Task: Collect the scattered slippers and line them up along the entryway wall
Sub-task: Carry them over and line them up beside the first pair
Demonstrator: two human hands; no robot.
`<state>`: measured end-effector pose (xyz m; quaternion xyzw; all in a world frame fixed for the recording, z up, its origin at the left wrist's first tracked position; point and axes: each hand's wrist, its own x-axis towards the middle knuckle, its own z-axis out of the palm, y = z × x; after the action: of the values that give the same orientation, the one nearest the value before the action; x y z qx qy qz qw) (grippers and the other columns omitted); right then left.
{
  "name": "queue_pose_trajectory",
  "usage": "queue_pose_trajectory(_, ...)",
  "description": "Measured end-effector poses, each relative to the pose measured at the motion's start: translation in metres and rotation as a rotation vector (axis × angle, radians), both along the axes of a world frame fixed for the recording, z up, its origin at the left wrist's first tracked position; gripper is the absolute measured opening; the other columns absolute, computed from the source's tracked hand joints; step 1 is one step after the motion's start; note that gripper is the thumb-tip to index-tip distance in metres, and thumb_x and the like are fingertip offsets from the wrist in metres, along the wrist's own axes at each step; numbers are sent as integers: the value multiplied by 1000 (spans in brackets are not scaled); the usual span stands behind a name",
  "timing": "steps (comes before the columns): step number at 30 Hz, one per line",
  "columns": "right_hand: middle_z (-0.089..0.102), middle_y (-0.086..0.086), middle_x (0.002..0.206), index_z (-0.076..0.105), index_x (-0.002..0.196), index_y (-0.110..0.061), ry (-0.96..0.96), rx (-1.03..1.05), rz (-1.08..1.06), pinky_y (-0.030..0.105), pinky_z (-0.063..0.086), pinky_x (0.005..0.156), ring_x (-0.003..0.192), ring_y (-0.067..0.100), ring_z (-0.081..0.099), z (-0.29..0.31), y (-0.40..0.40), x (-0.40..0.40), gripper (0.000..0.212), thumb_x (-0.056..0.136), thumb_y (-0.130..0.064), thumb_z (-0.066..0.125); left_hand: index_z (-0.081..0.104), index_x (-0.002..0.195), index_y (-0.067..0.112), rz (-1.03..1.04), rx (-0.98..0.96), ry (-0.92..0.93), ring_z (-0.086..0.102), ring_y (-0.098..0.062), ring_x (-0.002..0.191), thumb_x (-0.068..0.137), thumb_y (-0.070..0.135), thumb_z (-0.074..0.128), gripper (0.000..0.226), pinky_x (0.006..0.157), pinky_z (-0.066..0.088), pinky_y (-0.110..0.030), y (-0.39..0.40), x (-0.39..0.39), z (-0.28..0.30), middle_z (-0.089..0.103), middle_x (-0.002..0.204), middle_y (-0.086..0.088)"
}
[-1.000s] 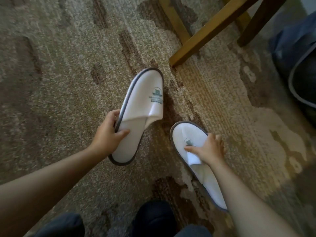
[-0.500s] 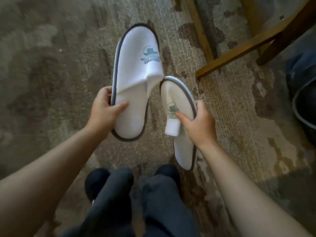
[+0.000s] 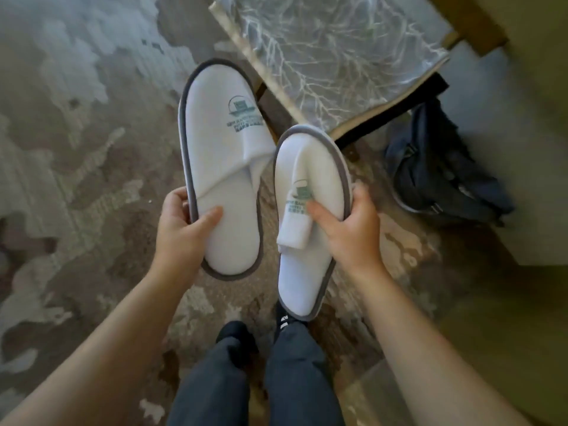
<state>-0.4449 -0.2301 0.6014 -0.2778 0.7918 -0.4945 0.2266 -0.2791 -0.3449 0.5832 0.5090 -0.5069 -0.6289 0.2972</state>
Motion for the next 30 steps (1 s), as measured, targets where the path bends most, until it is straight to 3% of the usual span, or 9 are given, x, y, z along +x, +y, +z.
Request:
queue_pose_trajectory(7,54,-19,86,48,86,-35,-28,-187,-542,1,43,50,69,-20,55,85,141,2,33,68,-25,74,48,80,32,-460,-1,100,63,-12,79,79,12,61,24,57,52,-26,85,-57,73,63,88,5)
queue_pose_trajectory(13,60,-13,83,51,80,-33,-6,-256,-1114,6,45,45,63,-12,61,132,333,74,30,71,-13,72,47,80,34,-984,43,100,61,-12,82,78,14,63,26,58,50,-28,240,-86,114,61,88,7)
queue_pose_trajectory(16,58,-11,81,51,78,-29,45,-254,-1393,5,44,43,60,-11,60,148,423,129,27,70,-14,72,48,79,33,-1202,41,131,61,-6,75,77,11,63,27,53,49,-23,331,-83,135,60,85,9)
queue_pose_trajectory(20,56,-14,89,45,98,-31,82,-207,-1716,11,47,50,77,4,58,159,533,219,40,69,-30,72,44,79,36,-1511,-64,139,56,-9,78,78,16,63,27,53,45,-25,463,-55,157,56,86,11)
queue_pose_trajectory(23,56,-7,98,44,102,-31,110,-226,-1911,22,51,62,86,13,58,163,614,285,43,70,-28,72,46,77,36,-1675,-103,178,56,-11,78,77,15,64,27,54,45,-28,563,-21,169,55,85,10)
queue_pose_trajectory(27,57,-5,92,48,98,-25,184,-228,-2066,22,50,60,80,12,59,176,710,366,38,69,-26,73,50,79,32,-1796,9,200,58,-19,83,77,8,63,27,68,51,-39,680,32,182,58,88,4)
queue_pose_trajectory(30,54,-14,83,47,82,-32,214,-249,-2140,21,46,58,75,6,55,182,765,416,31,69,-22,73,50,81,29,-1891,34,200,59,-16,78,77,7,62,26,58,49,-29,746,70,188,59,87,4)
